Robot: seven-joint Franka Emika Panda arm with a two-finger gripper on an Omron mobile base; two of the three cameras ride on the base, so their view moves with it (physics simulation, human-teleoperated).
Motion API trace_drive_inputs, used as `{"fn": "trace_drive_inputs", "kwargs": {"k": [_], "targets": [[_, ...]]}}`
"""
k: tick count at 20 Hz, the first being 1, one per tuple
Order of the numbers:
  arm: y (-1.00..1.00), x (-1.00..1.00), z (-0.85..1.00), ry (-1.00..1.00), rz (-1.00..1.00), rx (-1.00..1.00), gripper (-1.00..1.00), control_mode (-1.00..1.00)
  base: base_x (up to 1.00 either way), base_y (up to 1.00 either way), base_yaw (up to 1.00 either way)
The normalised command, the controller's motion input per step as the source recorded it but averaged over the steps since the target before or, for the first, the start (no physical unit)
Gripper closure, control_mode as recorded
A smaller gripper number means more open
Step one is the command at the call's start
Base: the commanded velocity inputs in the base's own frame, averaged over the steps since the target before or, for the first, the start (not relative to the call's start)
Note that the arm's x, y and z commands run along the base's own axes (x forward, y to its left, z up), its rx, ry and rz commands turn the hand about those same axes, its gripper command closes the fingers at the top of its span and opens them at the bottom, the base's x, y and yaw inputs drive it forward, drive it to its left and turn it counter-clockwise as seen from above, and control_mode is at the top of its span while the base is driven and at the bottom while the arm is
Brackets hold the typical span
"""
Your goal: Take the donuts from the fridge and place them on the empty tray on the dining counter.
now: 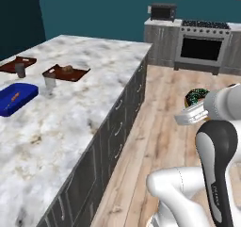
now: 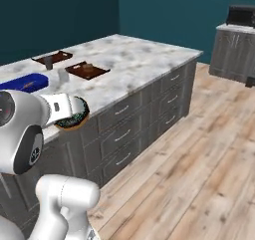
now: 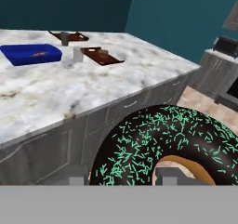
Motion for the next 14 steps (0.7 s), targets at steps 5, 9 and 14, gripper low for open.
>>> {"fn": "trace_drive_inputs", "kwargs": {"k": [5,9,14], "targets": [[0.0,0.0,0.0,0.0,0.0,0.0,1.0,1.0,-0.17,0.0,0.6],[0.0,0.0,0.0,0.0,0.0,0.0,1.0,1.0,0.15,-0.52,0.39],[0.0,0.0,0.0,0.0,0.0,0.0,1.0,1.0,0.57,-1.0,0.19]]}}
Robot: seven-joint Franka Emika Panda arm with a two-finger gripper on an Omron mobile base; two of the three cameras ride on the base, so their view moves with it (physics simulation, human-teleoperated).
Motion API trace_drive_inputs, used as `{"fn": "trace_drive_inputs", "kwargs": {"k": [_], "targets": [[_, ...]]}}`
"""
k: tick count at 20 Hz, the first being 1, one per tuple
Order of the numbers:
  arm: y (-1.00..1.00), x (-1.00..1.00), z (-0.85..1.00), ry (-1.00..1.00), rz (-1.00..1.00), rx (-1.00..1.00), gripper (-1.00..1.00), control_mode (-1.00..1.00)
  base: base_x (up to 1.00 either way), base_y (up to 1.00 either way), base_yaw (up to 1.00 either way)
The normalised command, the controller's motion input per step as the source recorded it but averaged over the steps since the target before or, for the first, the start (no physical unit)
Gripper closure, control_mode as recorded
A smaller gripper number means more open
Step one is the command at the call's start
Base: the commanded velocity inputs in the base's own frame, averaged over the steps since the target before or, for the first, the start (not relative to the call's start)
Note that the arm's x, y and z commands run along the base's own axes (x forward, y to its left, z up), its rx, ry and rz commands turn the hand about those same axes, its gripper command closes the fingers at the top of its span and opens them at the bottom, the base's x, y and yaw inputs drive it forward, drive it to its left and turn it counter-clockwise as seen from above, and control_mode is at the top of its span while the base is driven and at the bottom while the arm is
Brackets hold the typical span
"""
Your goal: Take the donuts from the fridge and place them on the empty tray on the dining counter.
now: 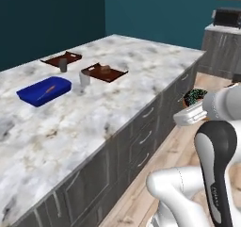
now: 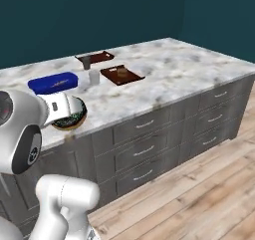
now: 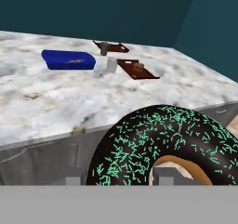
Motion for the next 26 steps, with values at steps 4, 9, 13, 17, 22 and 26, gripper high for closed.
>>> {"fn": "trace_drive_inputs", "kwargs": {"k": [4,9,13,17,22,26], "targets": [[0.0,0.0,0.0,0.0,0.0,0.0,1.0,1.0,0.73,-1.0,0.18],[0.0,0.0,0.0,0.0,0.0,0.0,1.0,1.0,0.85,-1.0,0.18],[0.0,0.0,0.0,0.0,0.0,0.0,1.0,1.0,0.9,-1.0,0.19],[0.0,0.0,0.0,0.0,0.0,0.0,1.0,1.0,0.94,-1.0,0.07],[0.0,0.0,0.0,0.0,0.0,0.0,1.0,1.0,0.97,-1.0,-0.06],[0.0,0.0,0.0,0.0,0.0,0.0,1.0,1.0,0.43,-1.0,-0.47]]}}
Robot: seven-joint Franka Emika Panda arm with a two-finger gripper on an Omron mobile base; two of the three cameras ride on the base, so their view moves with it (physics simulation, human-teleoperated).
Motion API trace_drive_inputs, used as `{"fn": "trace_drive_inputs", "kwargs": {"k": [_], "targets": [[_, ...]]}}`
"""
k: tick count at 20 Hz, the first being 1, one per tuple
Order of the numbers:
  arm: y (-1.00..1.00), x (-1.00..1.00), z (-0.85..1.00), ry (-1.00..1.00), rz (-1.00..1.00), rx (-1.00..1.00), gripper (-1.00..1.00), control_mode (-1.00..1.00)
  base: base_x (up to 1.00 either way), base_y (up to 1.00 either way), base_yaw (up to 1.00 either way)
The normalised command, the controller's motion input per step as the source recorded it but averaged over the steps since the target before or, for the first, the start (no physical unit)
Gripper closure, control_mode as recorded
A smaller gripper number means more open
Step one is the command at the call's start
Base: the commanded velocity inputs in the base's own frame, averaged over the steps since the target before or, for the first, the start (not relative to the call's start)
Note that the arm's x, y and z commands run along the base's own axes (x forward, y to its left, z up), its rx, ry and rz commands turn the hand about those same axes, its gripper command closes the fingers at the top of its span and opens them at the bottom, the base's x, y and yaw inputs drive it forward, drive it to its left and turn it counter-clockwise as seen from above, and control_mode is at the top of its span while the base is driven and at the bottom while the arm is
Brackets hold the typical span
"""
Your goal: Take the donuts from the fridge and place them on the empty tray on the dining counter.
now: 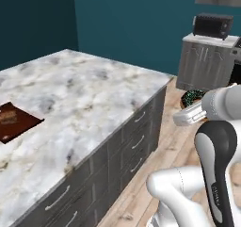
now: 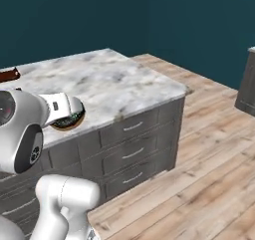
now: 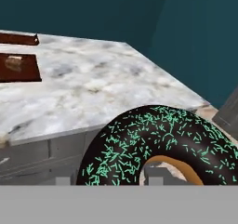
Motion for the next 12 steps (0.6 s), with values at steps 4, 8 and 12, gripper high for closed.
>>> {"fn": "trace_drive_inputs", "kwargs": {"k": [4,8,12], "targets": [[0.0,0.0,0.0,0.0,0.0,0.0,1.0,1.0,0.45,-1.0,-0.54],[0.0,0.0,0.0,0.0,0.0,0.0,1.0,1.0,0.85,-1.0,-0.45],[0.0,0.0,0.0,0.0,0.0,0.0,1.0,1.0,1.0,-1.0,-0.33]]}}
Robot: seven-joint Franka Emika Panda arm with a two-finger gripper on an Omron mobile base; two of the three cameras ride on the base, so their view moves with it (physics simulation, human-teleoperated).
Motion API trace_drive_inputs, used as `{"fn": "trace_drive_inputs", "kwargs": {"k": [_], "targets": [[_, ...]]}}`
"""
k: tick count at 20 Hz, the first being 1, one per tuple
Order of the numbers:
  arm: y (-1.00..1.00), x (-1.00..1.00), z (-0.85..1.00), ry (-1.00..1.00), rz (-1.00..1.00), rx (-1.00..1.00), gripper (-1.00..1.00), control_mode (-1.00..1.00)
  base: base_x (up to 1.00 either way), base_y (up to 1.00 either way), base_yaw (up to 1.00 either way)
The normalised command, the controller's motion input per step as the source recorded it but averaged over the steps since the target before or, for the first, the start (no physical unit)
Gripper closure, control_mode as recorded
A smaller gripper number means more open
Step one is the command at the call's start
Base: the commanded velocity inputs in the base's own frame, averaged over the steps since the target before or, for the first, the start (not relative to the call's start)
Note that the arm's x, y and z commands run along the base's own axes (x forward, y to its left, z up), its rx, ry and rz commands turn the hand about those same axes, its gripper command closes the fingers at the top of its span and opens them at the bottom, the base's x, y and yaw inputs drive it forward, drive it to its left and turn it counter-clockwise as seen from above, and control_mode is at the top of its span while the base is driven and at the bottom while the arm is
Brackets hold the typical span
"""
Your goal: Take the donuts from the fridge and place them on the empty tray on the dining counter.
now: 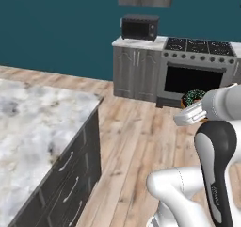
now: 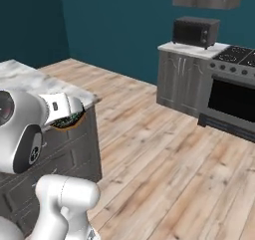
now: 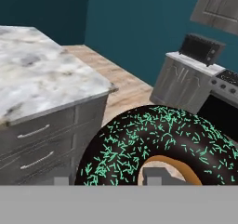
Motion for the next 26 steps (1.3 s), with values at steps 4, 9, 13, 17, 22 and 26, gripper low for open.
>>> {"fn": "trace_drive_inputs", "kwargs": {"k": [4,9,13,17,22,26], "targets": [[0.0,0.0,0.0,0.0,0.0,0.0,1.0,1.0,1.0,-1.0,-0.24],[0.0,0.0,0.0,0.0,0.0,0.0,1.0,1.0,1.0,-0.99,-0.11],[0.0,0.0,0.0,0.0,0.0,0.0,1.0,1.0,1.0,-0.58,0.12],[0.0,0.0,0.0,0.0,0.0,0.0,1.0,1.0,1.0,-0.03,0.52],[0.0,0.0,0.0,0.0,0.0,0.0,1.0,1.0,1.0,-0.04,0.61],[0.0,0.0,0.0,0.0,0.0,0.0,1.0,1.0,1.0,-0.56,0.49]]}}
